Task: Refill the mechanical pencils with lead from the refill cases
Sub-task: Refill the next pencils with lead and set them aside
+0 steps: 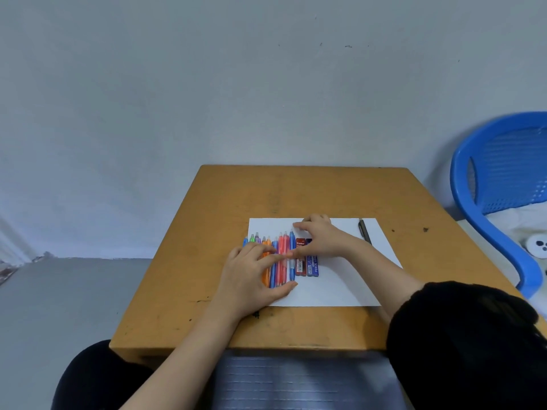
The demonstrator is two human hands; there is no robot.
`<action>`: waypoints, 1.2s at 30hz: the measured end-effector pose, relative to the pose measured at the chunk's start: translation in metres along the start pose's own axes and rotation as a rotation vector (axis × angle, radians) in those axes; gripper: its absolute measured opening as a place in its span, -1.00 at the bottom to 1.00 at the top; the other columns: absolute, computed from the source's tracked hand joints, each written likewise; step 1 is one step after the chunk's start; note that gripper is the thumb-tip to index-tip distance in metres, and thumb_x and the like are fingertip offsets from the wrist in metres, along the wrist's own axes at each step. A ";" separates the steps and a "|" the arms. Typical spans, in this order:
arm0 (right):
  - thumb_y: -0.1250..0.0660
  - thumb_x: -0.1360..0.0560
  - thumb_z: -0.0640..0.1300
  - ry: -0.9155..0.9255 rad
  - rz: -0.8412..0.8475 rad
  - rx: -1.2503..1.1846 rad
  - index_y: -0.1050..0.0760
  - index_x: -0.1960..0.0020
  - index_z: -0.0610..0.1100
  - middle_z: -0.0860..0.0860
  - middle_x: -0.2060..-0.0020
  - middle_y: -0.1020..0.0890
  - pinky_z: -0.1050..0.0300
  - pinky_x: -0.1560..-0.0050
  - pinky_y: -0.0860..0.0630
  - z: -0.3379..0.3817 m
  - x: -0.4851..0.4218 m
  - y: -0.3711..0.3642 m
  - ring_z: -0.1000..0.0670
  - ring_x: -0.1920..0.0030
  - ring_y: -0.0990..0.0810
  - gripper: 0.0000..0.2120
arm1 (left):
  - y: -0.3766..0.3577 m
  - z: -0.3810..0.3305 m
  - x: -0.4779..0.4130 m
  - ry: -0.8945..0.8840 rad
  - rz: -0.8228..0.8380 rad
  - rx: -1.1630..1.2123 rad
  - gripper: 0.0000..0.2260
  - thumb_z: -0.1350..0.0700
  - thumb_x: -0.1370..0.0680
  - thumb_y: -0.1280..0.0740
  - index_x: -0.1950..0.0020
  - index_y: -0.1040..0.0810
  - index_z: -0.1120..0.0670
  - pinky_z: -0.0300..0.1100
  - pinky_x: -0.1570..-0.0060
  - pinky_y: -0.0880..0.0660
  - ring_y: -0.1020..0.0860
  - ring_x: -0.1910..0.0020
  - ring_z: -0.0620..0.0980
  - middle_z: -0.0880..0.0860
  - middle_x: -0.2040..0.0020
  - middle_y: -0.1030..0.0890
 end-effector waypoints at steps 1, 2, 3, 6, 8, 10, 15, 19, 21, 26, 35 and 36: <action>-0.41 -0.38 0.23 0.000 0.003 -0.004 -0.23 -0.48 -0.05 -0.05 -0.36 -0.29 -0.05 -0.35 -0.26 0.000 -0.002 0.000 -0.06 -0.41 -0.14 -0.21 | 0.001 0.000 0.000 0.001 -0.009 0.001 -0.49 -0.39 -0.38 -0.27 -0.10 -0.64 -0.06 -0.10 -0.05 -0.43 -0.55 -0.07 -0.10 -0.09 -0.06 -0.61; -0.43 -0.37 0.22 0.000 0.004 -0.011 -0.26 -0.46 -0.02 -0.05 -0.34 -0.30 -0.05 -0.35 -0.27 -0.001 -0.004 -0.001 -0.06 -0.40 -0.15 -0.24 | 0.001 0.000 0.000 0.004 -0.018 0.005 -0.48 -0.39 -0.38 -0.27 -0.10 -0.64 -0.05 -0.09 -0.05 -0.43 -0.55 -0.07 -0.10 -0.08 -0.06 -0.62; -0.44 -0.36 0.21 0.000 0.004 -0.016 -0.30 -0.43 0.00 -0.04 -0.32 -0.32 -0.05 -0.34 -0.29 -0.001 -0.005 -0.001 -0.06 -0.39 -0.17 -0.27 | 0.002 0.001 0.000 0.006 -0.026 0.008 -0.48 -0.39 -0.38 -0.27 -0.09 -0.65 -0.04 -0.09 -0.04 -0.43 -0.55 -0.07 -0.09 -0.08 -0.06 -0.62; -0.47 -0.33 0.18 -0.015 -0.014 -0.037 -0.37 -0.37 0.01 -0.03 -0.28 -0.36 -0.04 -0.32 -0.31 -0.003 -0.010 0.000 -0.05 -0.36 -0.21 -0.32 | 0.002 0.002 0.000 0.006 -0.035 0.012 -0.47 -0.39 -0.39 -0.27 -0.09 -0.66 -0.02 -0.07 -0.05 -0.43 -0.55 -0.07 -0.08 -0.07 -0.05 -0.62; -0.49 -0.33 0.17 -0.031 -0.033 -0.056 -0.40 -0.34 0.00 -0.01 -0.27 -0.38 -0.02 -0.31 -0.33 -0.005 -0.012 0.001 -0.04 -0.34 -0.23 -0.35 | 0.001 0.002 0.000 0.008 -0.035 0.018 -0.47 -0.38 -0.39 -0.27 -0.09 -0.66 -0.02 -0.09 -0.06 -0.41 -0.55 -0.07 -0.08 -0.07 -0.05 -0.62; -0.50 -0.32 0.15 -0.038 -0.039 -0.058 -0.41 -0.33 -0.01 -0.02 -0.26 -0.38 -0.02 -0.31 -0.33 -0.004 -0.013 0.002 -0.04 -0.34 -0.24 -0.36 | 0.001 0.002 0.000 0.012 -0.040 0.020 -0.47 -0.38 -0.39 -0.27 -0.08 -0.66 -0.01 -0.11 -0.06 -0.38 -0.54 -0.07 -0.09 -0.07 -0.06 -0.62; -0.54 -0.30 0.08 -0.069 -0.054 -0.137 -0.44 -0.29 -0.09 -0.04 -0.23 -0.41 -0.02 -0.30 -0.37 0.000 -0.012 0.003 -0.05 -0.32 -0.29 -0.36 | 0.004 0.002 0.000 0.014 -0.058 0.023 -0.49 -0.36 -0.39 -0.28 -0.08 -0.65 -0.01 -0.11 -0.05 -0.38 -0.55 -0.07 -0.08 -0.07 -0.05 -0.62; -0.58 -0.28 -0.05 -0.139 -0.124 -0.331 -0.45 -0.16 -0.13 -0.03 -0.06 -0.51 0.03 -0.12 -0.52 -0.003 -0.009 0.007 -0.03 -0.12 -0.49 -0.47 | 0.008 0.001 0.001 0.023 -0.067 0.031 -0.49 -0.34 -0.40 -0.27 -0.10 -0.64 0.00 -0.13 -0.06 -0.37 -0.55 -0.08 -0.09 -0.07 -0.07 -0.62; -0.56 -0.32 -0.13 -0.174 -0.180 -0.464 -0.41 -0.10 -0.12 -0.02 0.08 -0.54 0.07 0.08 -0.56 -0.004 -0.003 0.011 -0.02 0.05 -0.56 -0.54 | 0.009 0.001 0.000 0.035 -0.065 0.041 -0.49 -0.33 -0.42 -0.26 -0.14 -0.63 0.01 -0.14 -0.08 -0.37 -0.55 -0.09 -0.09 -0.05 -0.09 -0.62; -0.45 -0.44 -0.18 -0.183 -0.335 -0.775 -0.40 -0.09 -0.12 -0.15 0.20 -0.60 0.10 0.28 -0.56 -0.007 0.018 0.023 -0.01 0.27 -0.61 -0.70 | 0.006 -0.001 0.000 0.049 -0.033 0.016 -0.45 -0.30 -0.46 -0.21 -0.25 -0.59 0.03 -0.09 -0.18 -0.38 -0.54 -0.19 -0.04 0.00 -0.22 -0.60; -0.38 -0.49 -0.27 -0.060 -0.540 -1.032 -0.51 -0.12 -0.14 -0.25 0.21 -0.66 0.15 0.24 -0.61 -0.007 0.058 0.040 -0.02 0.35 -0.62 -0.78 | 0.014 -0.013 -0.003 -0.034 -0.098 -0.002 -0.50 -0.19 -0.50 -0.25 -0.32 -0.53 0.06 -0.03 -0.23 -0.44 -0.53 -0.24 -0.07 -0.01 -0.27 -0.58; -0.36 -0.50 -0.28 -0.049 -0.545 -1.073 -0.52 -0.11 -0.14 -0.25 0.21 -0.67 0.14 0.21 -0.62 -0.007 0.060 0.038 -0.03 0.34 -0.63 -0.80 | 0.017 -0.016 -0.005 -0.055 -0.124 0.008 -0.51 -0.16 -0.50 -0.27 -0.33 -0.52 0.07 -0.05 -0.20 -0.44 -0.54 -0.21 -0.08 -0.01 -0.25 -0.59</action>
Point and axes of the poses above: each hand's wrist, its own x-axis away from the middle knuckle, its own y-axis out of the back of the hand, z = x × y, the point moved 8 cm from there along -x, towards the middle knuckle
